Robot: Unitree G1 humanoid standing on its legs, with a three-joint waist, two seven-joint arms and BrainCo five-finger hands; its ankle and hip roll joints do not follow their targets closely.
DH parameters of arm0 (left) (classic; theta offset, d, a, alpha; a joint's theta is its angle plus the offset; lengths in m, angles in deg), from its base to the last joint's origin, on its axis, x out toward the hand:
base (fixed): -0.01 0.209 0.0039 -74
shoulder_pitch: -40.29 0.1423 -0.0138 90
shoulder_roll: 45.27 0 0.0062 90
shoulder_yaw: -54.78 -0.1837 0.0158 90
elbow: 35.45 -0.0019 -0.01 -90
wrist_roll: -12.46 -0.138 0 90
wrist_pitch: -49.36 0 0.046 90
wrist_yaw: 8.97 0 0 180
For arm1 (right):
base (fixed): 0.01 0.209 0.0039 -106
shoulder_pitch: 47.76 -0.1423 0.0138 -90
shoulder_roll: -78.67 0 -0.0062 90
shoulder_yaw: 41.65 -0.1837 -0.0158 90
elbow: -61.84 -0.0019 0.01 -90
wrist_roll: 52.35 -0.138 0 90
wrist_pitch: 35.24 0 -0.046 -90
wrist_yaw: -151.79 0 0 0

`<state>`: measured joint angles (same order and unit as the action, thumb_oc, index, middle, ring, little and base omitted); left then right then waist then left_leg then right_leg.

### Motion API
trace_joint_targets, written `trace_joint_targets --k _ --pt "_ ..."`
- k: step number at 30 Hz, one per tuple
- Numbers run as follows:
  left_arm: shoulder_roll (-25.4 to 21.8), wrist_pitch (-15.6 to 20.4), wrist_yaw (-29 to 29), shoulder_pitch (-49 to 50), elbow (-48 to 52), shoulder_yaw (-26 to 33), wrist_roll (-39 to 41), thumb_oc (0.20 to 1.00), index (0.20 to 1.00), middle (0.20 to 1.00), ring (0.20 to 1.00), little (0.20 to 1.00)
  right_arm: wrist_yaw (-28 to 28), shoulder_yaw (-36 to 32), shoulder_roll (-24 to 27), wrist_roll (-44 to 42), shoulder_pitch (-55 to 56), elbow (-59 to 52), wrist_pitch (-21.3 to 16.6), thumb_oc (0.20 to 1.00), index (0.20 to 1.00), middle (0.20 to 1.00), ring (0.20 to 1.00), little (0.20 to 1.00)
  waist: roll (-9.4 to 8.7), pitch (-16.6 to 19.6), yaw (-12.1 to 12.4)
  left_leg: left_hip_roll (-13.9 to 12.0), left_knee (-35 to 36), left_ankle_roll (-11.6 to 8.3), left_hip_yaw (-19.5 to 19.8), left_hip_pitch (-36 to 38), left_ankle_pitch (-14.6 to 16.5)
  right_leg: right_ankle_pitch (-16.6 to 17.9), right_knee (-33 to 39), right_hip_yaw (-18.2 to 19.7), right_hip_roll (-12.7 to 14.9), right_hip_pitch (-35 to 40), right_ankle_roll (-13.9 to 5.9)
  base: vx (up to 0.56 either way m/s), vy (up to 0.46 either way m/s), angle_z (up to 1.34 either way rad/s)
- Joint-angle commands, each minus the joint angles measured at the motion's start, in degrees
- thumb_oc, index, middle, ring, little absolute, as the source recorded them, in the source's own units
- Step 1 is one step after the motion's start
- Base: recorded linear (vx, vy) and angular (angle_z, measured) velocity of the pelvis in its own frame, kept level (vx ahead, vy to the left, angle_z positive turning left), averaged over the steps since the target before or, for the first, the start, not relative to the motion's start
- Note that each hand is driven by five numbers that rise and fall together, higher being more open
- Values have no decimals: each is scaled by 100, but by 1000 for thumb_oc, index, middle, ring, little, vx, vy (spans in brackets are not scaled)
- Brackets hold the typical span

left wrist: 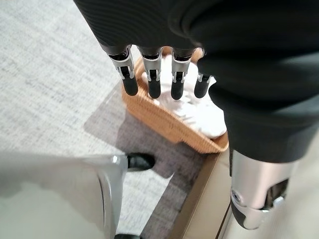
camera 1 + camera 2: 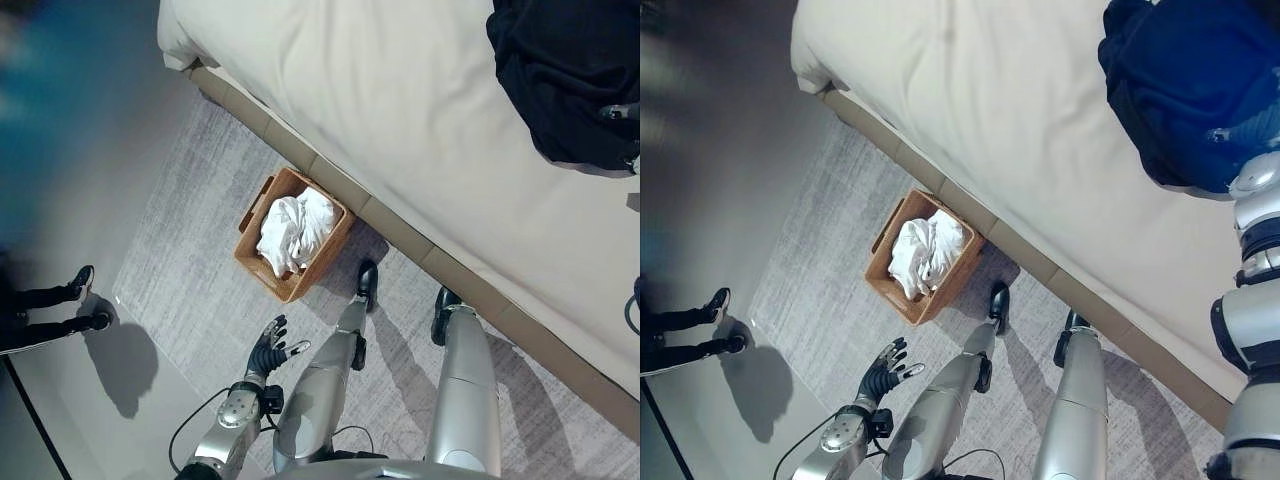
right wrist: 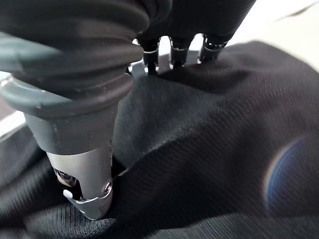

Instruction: Pick up clothes into the bucket

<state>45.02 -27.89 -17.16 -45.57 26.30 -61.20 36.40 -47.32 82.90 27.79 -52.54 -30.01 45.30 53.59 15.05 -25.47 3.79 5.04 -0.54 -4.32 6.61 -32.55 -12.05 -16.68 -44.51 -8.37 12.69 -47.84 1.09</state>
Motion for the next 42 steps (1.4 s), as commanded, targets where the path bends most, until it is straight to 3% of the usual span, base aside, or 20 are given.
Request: trace_joint_targets --k 1,11,12,13,27,31,33,37,42 --pt "-100 96 20 -406 -106 83 165 1000 1000 1000 1000 1000 306 525 448 -160 -748 -53 -183 1000 1000 1000 1000 1000 -158 -433 62 -21 -309 48 -20 149 470 578 899 349 90 233 -548 0 0 0" --pt "-134 83 118 -594 -169 12 176 1000 1000 1000 1000 1000 831 732 334 -362 -627 -121 -253 1000 1000 1000 1000 1000 -226 -433 91 31 -348 72 -5 -171 454 613 811 362 130 -122 -549 0 0 0" --pt "-141 94 118 -631 -154 9 210 1000 1000 1000 1000 1000 862 741 309 -401 -618 -160 -265 667 667 667 667 667 -235 -433 99 41 -371 78 0 -220 468 628 817 368 133 -174 -556 0 9 3" --pt "-140 104 104 -661 -131 4 226 1000 1000 1000 1000 1000 832 732 301 -431 -612 -193 -280 200 200 200 200 200 -237 -433 102 47 -380 83 -4 -249 473 632 823 377 131 -198 -559 0 0 0" --pt "-195 166 23 -755 -60 15 202 1000 1000 1000 1000 1000 578 452 185 -671 -460 -530 -404 200 200 200 200 200 -330 -433 97 150 -606 107 -44 -321 596 757 893 412 182 -189 -602 -4 15 1" --pt "-278 173 22 -723 -185 161 140 1000 1000 1000 1000 1000 519 332 87 -812 -332 -984 -492 200 200 200 200 200 -508 -433 61 178 -904 115 -143 -242 803 934 1089 467 110 58 -639 -40 71 -2" --pt "-373 192 21 -731 -237 287 89 1000 1000 1000 1000 1000 497 316 11 -854 -311 -1338 -540 200 200 200 200 200 -627 -433 43 150 -1030 160 -250 -252 796 1256 1334 476 21 176 -637 -82 125 -23" --pt "-497 180 15 -668 -415 468 55 1000 1000 1000 1000 1000 456 249 -87 -932 -248 -1801 -600 200 200 200 200 200 -839 -433 -2 98 -1220 222 -439 78 1031 1448 1652 579 -88 626 -701 12 110 -40" --pt "-841 270 33 -575 -364 881 -10 1000 1000 1000 1000 1000 304 44 62 -1074 -200 -2744 -787 200 200 200 200 200 -1227 -353 -118 50 -1479 367 -752 912 1482 1722 2289 876 -254 1636 -857 43 127 -49"
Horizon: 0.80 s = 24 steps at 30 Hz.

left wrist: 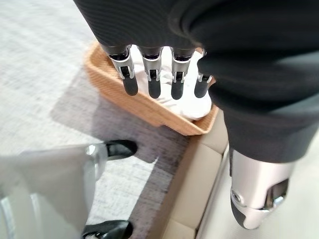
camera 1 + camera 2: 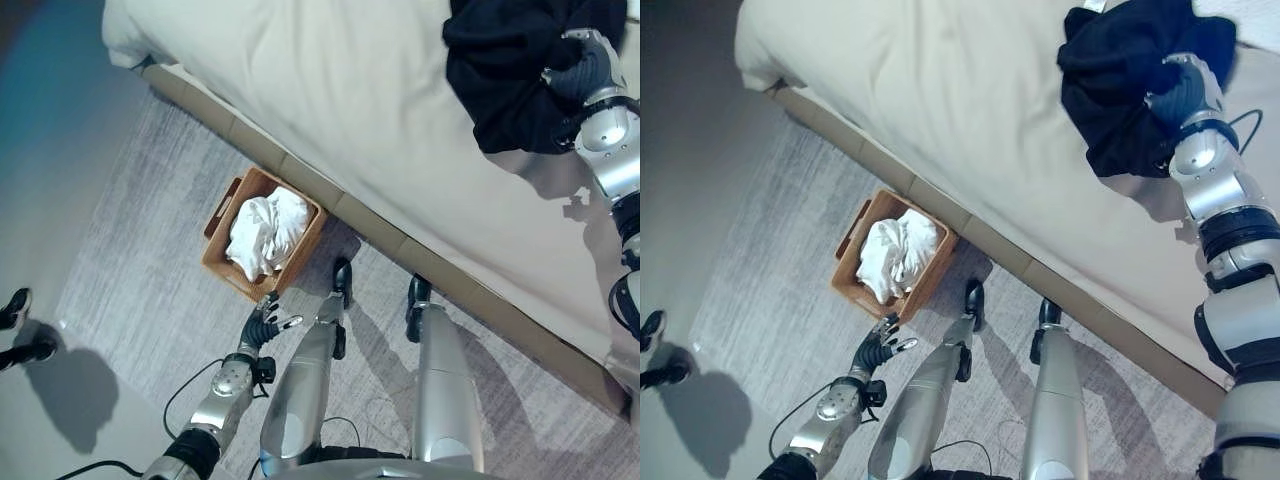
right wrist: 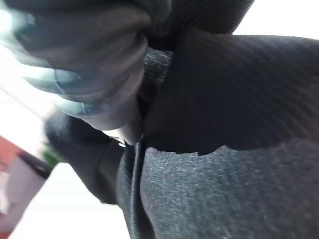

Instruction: Pick up clothes into the bucket

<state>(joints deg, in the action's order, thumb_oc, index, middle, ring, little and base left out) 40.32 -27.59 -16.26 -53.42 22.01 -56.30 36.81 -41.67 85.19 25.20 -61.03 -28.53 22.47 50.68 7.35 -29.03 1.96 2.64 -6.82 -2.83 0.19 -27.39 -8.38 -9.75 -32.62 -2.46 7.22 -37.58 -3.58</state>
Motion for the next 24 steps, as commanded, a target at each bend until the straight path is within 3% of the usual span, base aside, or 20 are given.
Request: trace_joint_targets --k 1,3,4,10,19,24 --pt "-396 233 -83 220 78 466 -74 1000 1000 1000 1000 1000 -277 -255 384 -189 -234 -666 -512 200 200 200 200 200 -520 89 52 273 -856 237 -138 521 1166 1070 1209 312 277 755 -402 84 114 -31" --pt "-410 241 -104 202 99 530 -81 1000 1000 1000 1000 1000 -329 -363 408 -197 -119 -819 -537 200 200 200 200 200 -564 185 41 266 -838 243 -163 627 1184 1127 1320 340 272 875 -417 67 78 -34" --pt "-472 271 -137 180 166 646 -164 1000 1000 1000 1000 1000 -418 -637 487 -239 97 -1034 -592 200 200 200 200 200 -653 398 3 277 -780 258 -206 922 1266 1187 1570 345 260 1222 -453 65 58 -33" --pt "-732 282 -156 -117 416 757 -559 1000 1000 1000 1000 1000 -430 -1350 687 -190 865 -1699 -675 200 200 200 200 200 -768 1048 -96 268 -472 254 -199 1716 1404 1197 2075 245 290 2141 -558 113 62 -12" --pt "-1150 255 -46 -842 1476 794 -606 1000 1000 1000 1000 1000 -37 -1605 857 -148 1548 -2152 -549 200 200 200 200 200 -953 2007 -219 131 303 193 -172 2592 1254 1191 2550 -14 259 3020 -613 86 -10 2" --pt "-1249 182 196 -1591 2232 474 -247 1000 1000 1000 1000 1000 376 -1440 985 -187 1705 -2373 -372 200 200 200 200 200 -1045 2383 -322 46 552 157 -134 2924 1202 1119 2675 -159 220 3377 -601 75 -31 12"
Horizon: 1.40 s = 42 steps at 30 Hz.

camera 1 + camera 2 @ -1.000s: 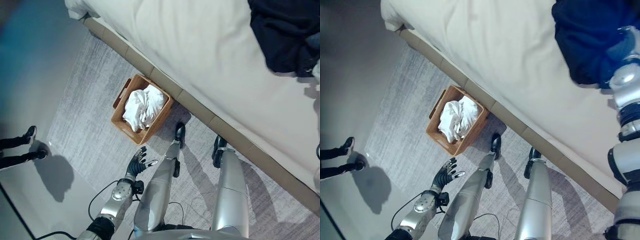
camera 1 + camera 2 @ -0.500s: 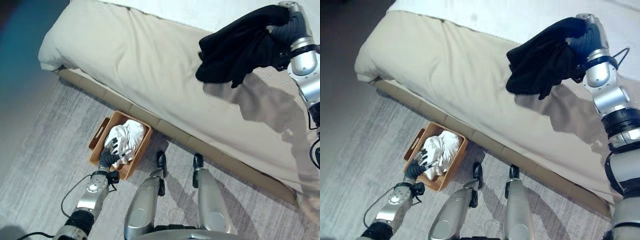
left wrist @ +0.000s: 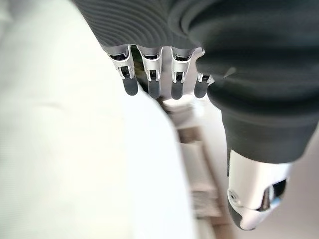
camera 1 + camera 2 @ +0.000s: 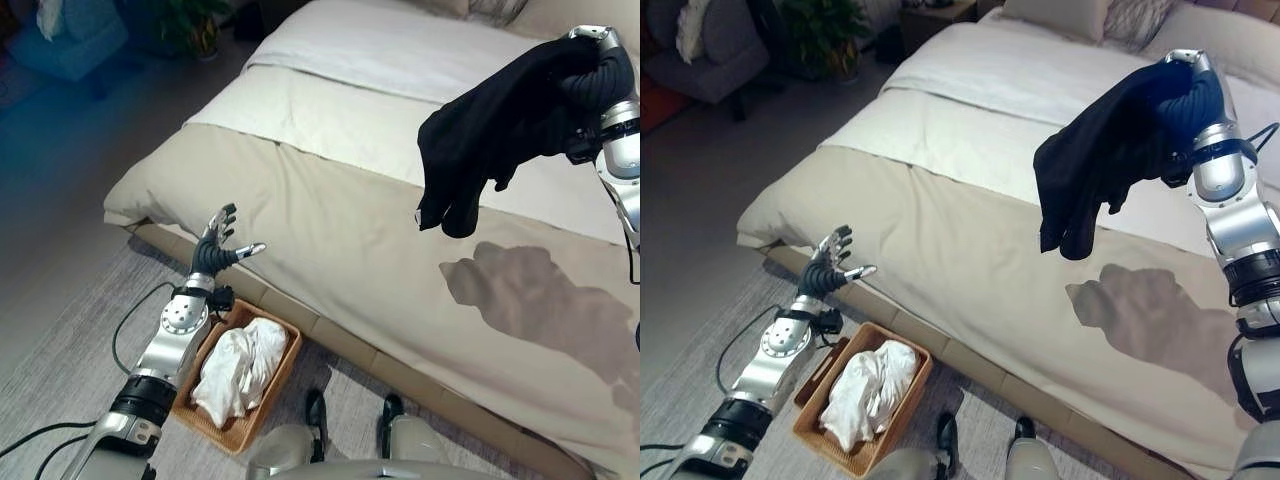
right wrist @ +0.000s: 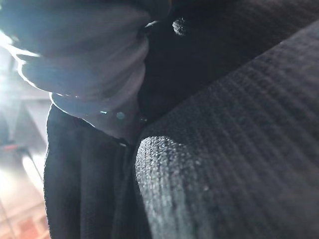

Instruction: Pick up clothes into the bucket

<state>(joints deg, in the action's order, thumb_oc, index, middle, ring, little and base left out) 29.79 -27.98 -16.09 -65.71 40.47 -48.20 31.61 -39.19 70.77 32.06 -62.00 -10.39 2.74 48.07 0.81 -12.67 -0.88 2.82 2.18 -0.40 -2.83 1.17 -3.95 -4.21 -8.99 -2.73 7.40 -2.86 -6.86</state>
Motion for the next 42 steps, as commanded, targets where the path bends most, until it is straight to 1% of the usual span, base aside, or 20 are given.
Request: trace_joint_targets --k 1,3,4,6,9,13,15,20,24,30,33,35,38,40,41,42 --pt "-210 205 208 -537 477 -431 309 1000 1000 1000 1000 1000 195 109 321 -110 -150 -409 -84 200 200 200 200 200 -403 798 -46 20 -336 -90 160 139 776 562 364 -154 191 -9 -269 60 -35 2" --pt "-185 182 229 -694 512 -529 335 1000 1000 1000 1000 1000 260 207 318 -121 -197 -389 -63 200 200 200 200 200 -414 844 -51 12 -332 -92 163 184 787 557 393 -165 187 45 -261 36 -27 2" --pt "-292 166 278 -1088 595 -750 262 1000 1000 1000 1000 1000 377 386 280 -159 -262 -410 -25 200 200 200 200 200 -424 939 -64 -10 -318 -100 147 260 805 542 454 -164 163 156 -253 35 -39 -1" --pt "-418 148 309 -1388 675 -889 248 1000 1000 1000 1000 1000 492 509 298 -183 -314 -536 -13 200 200 200 200 200 -422 1016 -69 -41 -301 -116 118 316 814 528 511 -184 149 238 -247 39 -40 -1" --pt "-440 103 313 -1906 482 -1163 226 1000 1000 1000 1000 1000 666 749 207 -179 -428 -751 12 200 200 200 200 200 -412 1117 -88 -62 -299 -138 104 382 825 516 573 -191 118 342 -232 20 -23 2" --pt "-364 74 205 -2252 245 -1308 9 1000 1000 1000 1000 1000 763 827 84 -185 -421 -1054 -18 200 200 200 200 200 -403 1173 -108 -99 -282 -156 94 455 824 497 617 -198 100 440 -216 8 -15 -3" --pt "-223 22 143 -2491 -2 -1455 -113 1000 1000 1000 1000 1000 865 930 5 -171 -429 -1342 -26 200 200 200 200 200 -407 1231 -127 -122 -253 -168 84 504 820 486 654 -207 85 509 -210 0 0 0" --pt "-154 -47 238 -2979 -302 -1869 -158 1000 1000 1000 1000 1000 1040 1125 -76 -272 -498 -1754 -30 200 200 200 200 200 -383 1272 -168 -150 -242 -185 88 570 808 467 665 -219 74 589 -202 1 -2 -1" --pt "44 -123 383 -3320 -566 -2250 145 1000 1000 1000 1000 1000 1091 1169 -250 -411 -498 -2135 -73 200 200 200 200 200 -328 1291 -214 -150 -249 -185 84 600 805 455 651 -213 69 615 -202 0 0 0" --pt "320 -222 586 -3546 -795 -2561 622 1000 1000 1000 1000 1000 1118 1087 -413 -458 -387 -2594 -122 200 200 200 200 200 -265 1277 -273 -139 -251 -180 105 654 807 449 629 -233 85 653 -203 0 0 0" --pt "634 -308 731 -3671 -984 -2793 1046 1000 1000 1000 1000 1000 1166 1144 -553 -530 -461 -2936 -163 200 200 200 200 200 -218 1270 -321 -133 -245 -179 120 671 795 440 637 -238 89 684 -200 0 0 0" --pt "644 -381 957 -3732 -927 -3012 1442 1000 1000 1000 1000 1000 1198 1198 -576 -630 -474 -3083 -177 200 200 200 200 200 -193 1268 -353 -131 -242 -183 123 673 788 442 640 -246 90 686 -198 0 0 0" --pt "521 -611 1315 -3977 -804 -3497 2047 1000 1000 1000 1000 1000 1271 1310 -584 -779 -525 -3242 -161 200 200 200 200 200 -130 1275 -394 -123 -231 -190 138 674 770 459 650 -254 92 684 -204 0 0 0" --pt "470 -659 1369 -4054 -767 -3588 2172 1000 1000 1000 1000 1000 1282 1326 -591 -804 -534 -3264 -165 200 200 200 200 200 -122 1270 -399 -125 -227 -193 142 677 765 461 653 -257 94 690 -203 0 0 0" --pt "367 -782 1556 -4167 -663 -3839 2434 1000 1000 1000 1000 1000 1306 1365 -588 -865 -547 -3405 -190 200 200 200 200 200 -86 1273 -416 -130 -215 -202 145 679 753 468 667 -261 96 694 -210 0 0 0" --pt "323 -806 1554 -4227 -629 -3905 2417 1000 1000 1000 1000 1000 1305 1360 -572 -868 -536 -3442 -197 200 200 200 200 200 -79 1278 -417 -129 -211 -203 152 683 750 470 675 -272 97 699 -213 0 0 0"
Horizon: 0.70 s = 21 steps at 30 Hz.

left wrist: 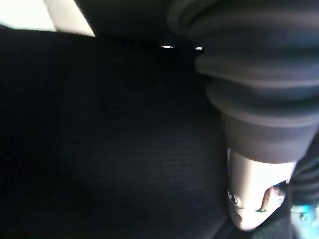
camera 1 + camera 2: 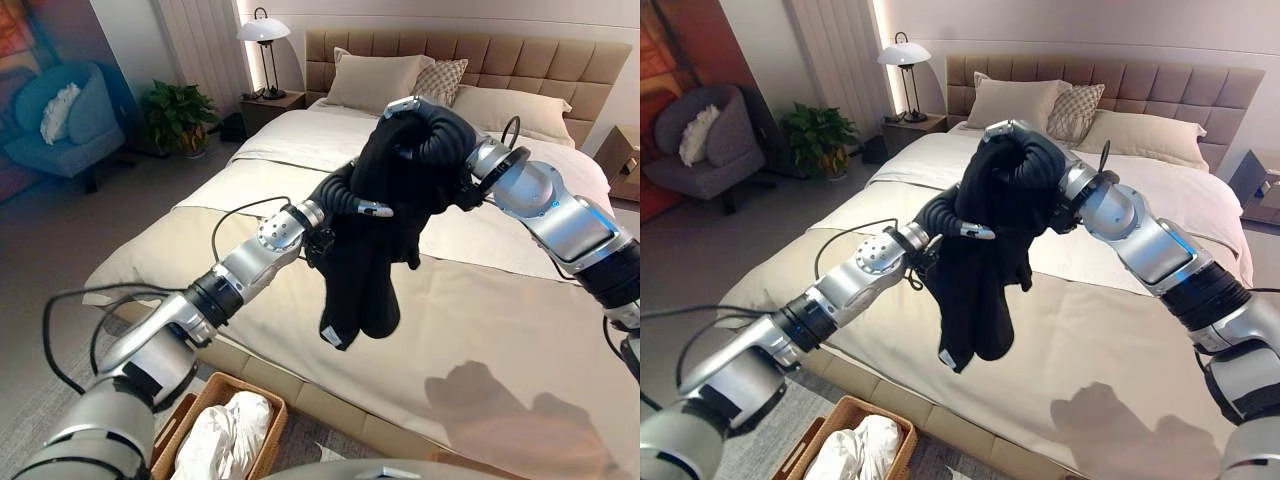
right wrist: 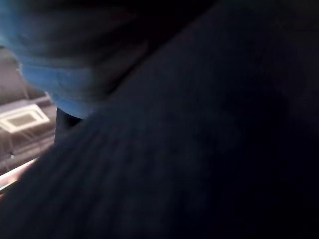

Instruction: Pick up clothes into the bucket

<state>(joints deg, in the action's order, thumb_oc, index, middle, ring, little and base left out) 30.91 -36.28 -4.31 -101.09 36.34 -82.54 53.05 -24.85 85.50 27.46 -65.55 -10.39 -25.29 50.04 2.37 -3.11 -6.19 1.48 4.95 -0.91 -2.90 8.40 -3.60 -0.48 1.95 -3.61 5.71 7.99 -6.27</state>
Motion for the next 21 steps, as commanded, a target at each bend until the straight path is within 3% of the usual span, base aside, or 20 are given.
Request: trace_joint_targets --k 1,6,9,19,20,21 --pt "219 5 331 -702 -268 -509 189 1000 1000 1000 1000 1000 -129 -103 -107 -491 -538 -673 -389 200 200 200 200 200 -229 319 112 3 -485 -153 167 -43 709 100 -417 -190 267 -389 -274 0 0 0" --pt "486 -51 194 -684 -631 -391 -297 1000 1000 1000 1000 1000 -151 -181 -112 -350 -501 -847 -369 200 200 200 200 200 -219 292 112 -2 -483 -149 193 -71 689 95 -434 -210 277 -416 -274 0 0 0" --pt "940 -81 124 -602 -1102 -230 -610 1000 1000 1000 1000 1000 -174 -320 -262 -241 -465 -897 -371 200 200 200 200 200 -214 262 92 9 -505 -134 210 -100 690 82 -461 -194 282 -433 -264 0 0 0" --pt "1116 -218 417 -615 -952 -385 9 1000 1000 1000 1000 1000 -252 -527 -544 -234 -398 -831 -401 200 200 200 200 200 -143 270 25 29 -510 -117 206 -98 704 71 -473 -174 284 -440 -253 0 0 0" --pt "1109 -240 441 -596 -910 -388 103 802 802 802 802 802 -261 -568 -561 -235 -372 -834 -402 200 200 200 200 200 -134 267 20 30 -510 -116 208 -94 705 70 -476 -175 284 -442 -252 0 0 0" --pt "1107 -242 441 -596 -907 -391 105 432 432 432 432 432 -261 -573 -561 -234 -367 -837 -401 200 200 200 200 200 -137 268 20 30 -510 -116 208 -94 705 70 -476 -175 283 -441 -252 0 0 0"
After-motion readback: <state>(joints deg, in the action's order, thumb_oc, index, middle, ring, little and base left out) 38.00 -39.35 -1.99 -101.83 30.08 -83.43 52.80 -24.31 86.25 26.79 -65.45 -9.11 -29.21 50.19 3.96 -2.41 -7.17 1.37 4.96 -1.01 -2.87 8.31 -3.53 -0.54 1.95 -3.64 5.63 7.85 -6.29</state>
